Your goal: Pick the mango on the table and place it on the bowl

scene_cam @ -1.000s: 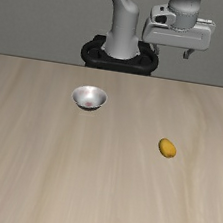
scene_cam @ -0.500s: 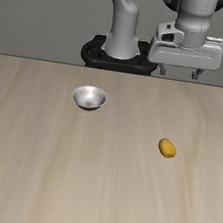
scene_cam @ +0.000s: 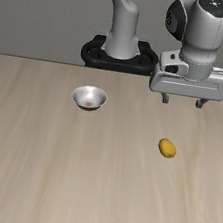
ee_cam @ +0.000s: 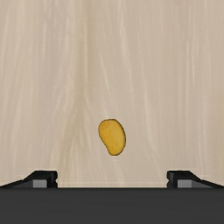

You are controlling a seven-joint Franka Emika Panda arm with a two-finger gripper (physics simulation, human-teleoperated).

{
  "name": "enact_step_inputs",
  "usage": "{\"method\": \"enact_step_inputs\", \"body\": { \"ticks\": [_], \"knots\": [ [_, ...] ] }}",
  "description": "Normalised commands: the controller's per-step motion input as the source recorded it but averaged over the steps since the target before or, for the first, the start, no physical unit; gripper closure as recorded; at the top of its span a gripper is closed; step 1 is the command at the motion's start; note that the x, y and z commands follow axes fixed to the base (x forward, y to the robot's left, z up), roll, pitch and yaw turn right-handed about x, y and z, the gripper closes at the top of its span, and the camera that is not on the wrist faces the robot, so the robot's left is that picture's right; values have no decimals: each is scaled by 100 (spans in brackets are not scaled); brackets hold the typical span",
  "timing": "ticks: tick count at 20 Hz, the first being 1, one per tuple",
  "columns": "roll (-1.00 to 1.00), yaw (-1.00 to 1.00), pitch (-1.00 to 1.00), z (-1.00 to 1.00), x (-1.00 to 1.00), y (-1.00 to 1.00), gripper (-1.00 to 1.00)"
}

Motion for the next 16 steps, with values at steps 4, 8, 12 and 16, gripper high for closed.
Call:
{"method": "enact_step_inputs", "body": {
  "ticks": [4,8,12,16],
  "knots": [
    [0,0,0,-100,0,0,-100],
    [0,0,0,-100,0,0,-100],
    [0,0,0,-75,-25,0,-100],
    [0,0,0,-75,0,-25,-100]
  ]
}}
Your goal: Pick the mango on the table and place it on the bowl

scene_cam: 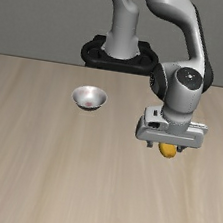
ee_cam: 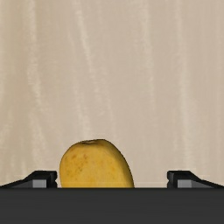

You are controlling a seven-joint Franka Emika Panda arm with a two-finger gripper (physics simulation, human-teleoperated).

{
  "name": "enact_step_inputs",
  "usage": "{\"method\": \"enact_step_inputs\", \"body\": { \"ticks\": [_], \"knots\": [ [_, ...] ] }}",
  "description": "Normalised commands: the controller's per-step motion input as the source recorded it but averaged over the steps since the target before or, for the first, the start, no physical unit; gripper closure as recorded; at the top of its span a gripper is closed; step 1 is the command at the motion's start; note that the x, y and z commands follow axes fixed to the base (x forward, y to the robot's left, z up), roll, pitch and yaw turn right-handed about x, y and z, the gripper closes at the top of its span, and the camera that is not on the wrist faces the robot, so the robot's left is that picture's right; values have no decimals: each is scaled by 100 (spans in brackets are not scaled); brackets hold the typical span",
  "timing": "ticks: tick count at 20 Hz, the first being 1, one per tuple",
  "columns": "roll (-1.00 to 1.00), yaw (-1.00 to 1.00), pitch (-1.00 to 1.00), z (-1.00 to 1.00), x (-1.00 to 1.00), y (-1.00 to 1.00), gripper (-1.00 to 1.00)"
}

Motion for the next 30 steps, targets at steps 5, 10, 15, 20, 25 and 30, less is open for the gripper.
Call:
{"method": "enact_step_inputs", "body": {
  "ticks": [5,10,15,20,25,30],
  "knots": [
    [0,0,0,0,0,0,100],
    [0,0,0,0,0,0,100],
    [0,0,0,40,0,0,100],
    [0,0,0,100,0,0,100],
    [0,0,0,80,-20,0,100],
    [0,0,0,0,-100,0,100]
  ]
}}
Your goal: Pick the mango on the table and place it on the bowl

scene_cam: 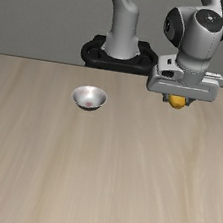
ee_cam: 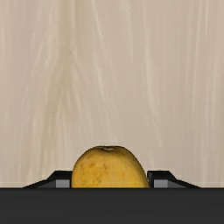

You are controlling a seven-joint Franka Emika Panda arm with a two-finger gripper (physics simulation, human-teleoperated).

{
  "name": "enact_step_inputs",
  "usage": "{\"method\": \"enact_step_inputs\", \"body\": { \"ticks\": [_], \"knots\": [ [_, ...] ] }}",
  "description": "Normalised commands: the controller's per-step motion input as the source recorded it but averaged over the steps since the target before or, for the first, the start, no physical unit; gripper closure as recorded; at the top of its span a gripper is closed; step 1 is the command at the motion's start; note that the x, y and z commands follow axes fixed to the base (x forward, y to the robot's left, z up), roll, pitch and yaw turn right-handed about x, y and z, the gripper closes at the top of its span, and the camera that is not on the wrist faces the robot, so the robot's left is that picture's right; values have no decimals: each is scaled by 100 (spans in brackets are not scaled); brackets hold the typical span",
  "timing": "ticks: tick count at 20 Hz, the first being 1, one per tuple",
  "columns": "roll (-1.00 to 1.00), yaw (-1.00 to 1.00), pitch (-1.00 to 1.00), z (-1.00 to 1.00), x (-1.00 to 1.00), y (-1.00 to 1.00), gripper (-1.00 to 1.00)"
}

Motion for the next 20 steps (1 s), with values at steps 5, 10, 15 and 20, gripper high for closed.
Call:
{"method": "enact_step_inputs", "body": {
  "ticks": [5,10,15,20],
  "knots": [
    [0,0,0,0,-100,0,100],
    [0,0,0,0,-80,-20,100],
    [0,0,0,0,0,-100,100],
    [0,0,0,0,0,-100,100]
  ]
}}
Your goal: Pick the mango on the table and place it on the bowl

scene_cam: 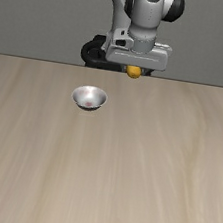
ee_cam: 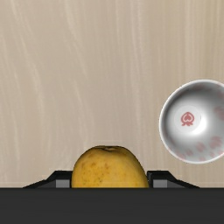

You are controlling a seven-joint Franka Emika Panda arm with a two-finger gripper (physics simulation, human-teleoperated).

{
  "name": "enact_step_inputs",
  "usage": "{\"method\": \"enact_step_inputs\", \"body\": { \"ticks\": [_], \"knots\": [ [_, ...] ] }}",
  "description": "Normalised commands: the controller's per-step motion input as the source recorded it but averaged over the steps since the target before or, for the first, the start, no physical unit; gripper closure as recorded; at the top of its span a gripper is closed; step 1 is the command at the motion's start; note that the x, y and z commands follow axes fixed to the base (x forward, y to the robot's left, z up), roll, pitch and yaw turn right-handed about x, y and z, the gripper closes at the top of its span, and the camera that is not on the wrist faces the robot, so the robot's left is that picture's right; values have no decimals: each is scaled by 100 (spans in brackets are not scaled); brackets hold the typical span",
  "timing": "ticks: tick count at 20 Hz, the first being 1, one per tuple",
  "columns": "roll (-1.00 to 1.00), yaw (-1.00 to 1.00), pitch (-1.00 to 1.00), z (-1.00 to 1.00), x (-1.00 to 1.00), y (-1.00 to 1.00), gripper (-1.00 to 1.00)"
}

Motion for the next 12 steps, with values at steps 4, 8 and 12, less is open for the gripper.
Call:
{"method": "enact_step_inputs", "body": {
  "ticks": [4,8,12],
  "knots": [
    [0,0,0,0,0,-100,100],
    [0,0,0,0,0,-100,100],
    [0,0,0,0,50,-50,100]
  ]
}}
